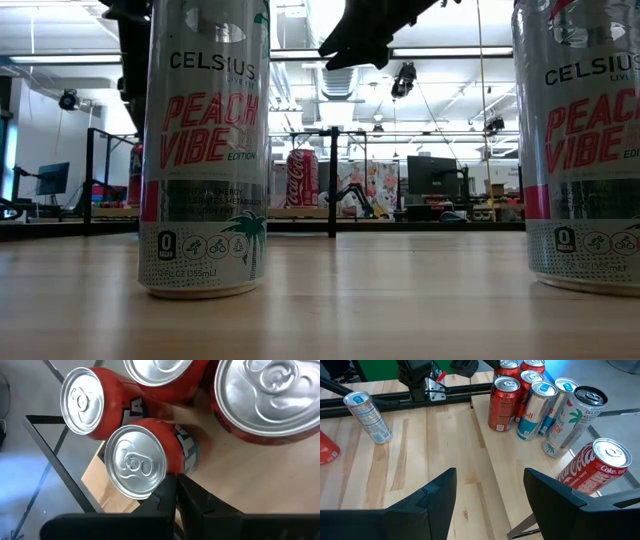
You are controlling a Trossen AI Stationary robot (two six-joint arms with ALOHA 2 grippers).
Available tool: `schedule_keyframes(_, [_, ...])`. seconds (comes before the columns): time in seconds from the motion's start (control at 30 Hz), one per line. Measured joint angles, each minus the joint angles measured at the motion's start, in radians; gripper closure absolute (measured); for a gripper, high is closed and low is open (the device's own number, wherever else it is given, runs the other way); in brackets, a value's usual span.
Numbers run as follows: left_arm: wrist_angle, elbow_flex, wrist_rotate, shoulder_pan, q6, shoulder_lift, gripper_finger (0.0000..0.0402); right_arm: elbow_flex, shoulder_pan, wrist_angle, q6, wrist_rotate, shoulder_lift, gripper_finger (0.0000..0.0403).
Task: Place canned beverage on shelf
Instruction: Put the top orange soda can on the shelf aligned with the other orange soda can
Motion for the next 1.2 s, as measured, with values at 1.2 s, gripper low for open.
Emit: schedule_keyframes(1.2, [0.013,-0.112,0.112,-0.106,-0.016,-0.194,0.0402,-0.005,0.003,0.001,-0.053,-0.001,0.010,0.0184])
